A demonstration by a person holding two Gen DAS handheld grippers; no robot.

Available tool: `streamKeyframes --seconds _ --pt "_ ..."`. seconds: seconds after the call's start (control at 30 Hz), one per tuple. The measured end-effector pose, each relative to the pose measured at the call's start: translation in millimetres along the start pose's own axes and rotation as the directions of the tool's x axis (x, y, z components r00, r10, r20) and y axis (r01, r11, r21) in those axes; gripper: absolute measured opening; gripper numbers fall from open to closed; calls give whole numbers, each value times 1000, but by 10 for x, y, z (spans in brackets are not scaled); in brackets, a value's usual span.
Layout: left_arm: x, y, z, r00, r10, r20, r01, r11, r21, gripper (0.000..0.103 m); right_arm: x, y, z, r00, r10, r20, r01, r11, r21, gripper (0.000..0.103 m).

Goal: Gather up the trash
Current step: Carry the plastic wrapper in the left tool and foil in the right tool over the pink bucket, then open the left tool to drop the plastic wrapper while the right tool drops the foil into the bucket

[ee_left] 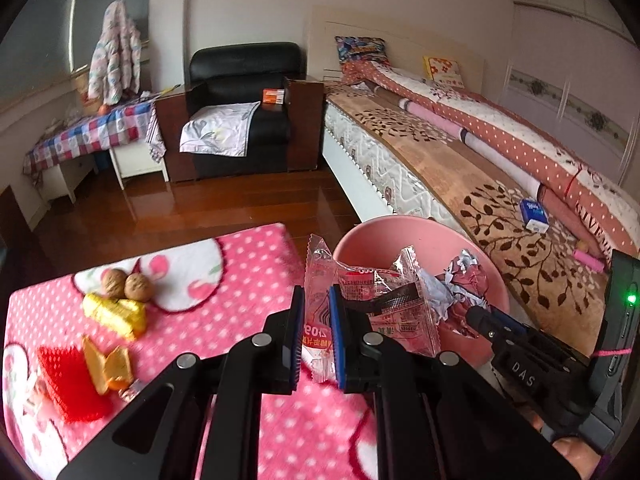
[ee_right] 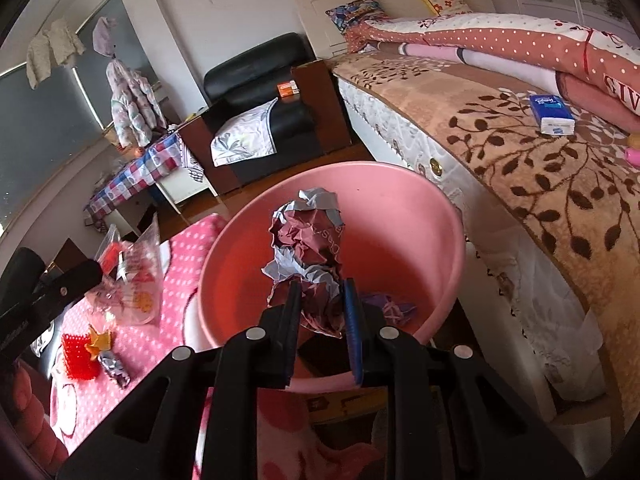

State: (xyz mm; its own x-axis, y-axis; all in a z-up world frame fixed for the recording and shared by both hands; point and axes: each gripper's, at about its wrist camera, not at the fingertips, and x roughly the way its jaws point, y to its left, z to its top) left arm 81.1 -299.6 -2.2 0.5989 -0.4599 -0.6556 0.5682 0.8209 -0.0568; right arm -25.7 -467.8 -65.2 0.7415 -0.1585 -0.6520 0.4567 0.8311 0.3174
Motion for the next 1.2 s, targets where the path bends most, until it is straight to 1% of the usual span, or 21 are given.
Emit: streamKeyframes --seconds 0.3,0.6,0.7,0.73,0.8,0.93,0.97,1.03,1.13,1.2 --pt "393 -245 29 999 -1 -47 3 999 36 11 124 -139 44 1000 -10 -8 10 1000 14 21" --pt "625 -354 -10 996 -7 -92 12 999 52 13 208 -221 68 1000 -17 -14 17 1000 19 21" --pt "662 -374 -24 995 -10 -99 15 998 54 16 226 -227 77 1000 -18 -12 19 1000 16 21" --pt "668 -376 -28 995 -10 -100 16 998 53 19 232 -228 80 1000 -18 -13 18 1000 15 21" --pt "679 -377 -32 995 -16 -102 21 999 47 20 227 -226 77 1000 -19 -13 19 1000 15 21" --pt "669 -382 -40 996 -18 -92 22 999 49 39 244 -219 84 1000 -14 -14 14 1000 16 21" --pt "657 -382 -43 996 -17 -86 21 998 52 41 241 -214 83 1000 -12 -14 12 1000 17 21" --pt "647 -371 -45 996 -21 -85 25 998 52 42 241 -217 84 1000 -1 -8 1 1000 30 22" --pt "634 -336 -56 996 -24 -89 27 999 40 44 262 -211 89 1000 7 -16 -7 999 41 26" --pt "617 -305 -67 996 -23 -86 26 999 30 45 264 -212 91 1000 12 -16 -11 999 43 32"
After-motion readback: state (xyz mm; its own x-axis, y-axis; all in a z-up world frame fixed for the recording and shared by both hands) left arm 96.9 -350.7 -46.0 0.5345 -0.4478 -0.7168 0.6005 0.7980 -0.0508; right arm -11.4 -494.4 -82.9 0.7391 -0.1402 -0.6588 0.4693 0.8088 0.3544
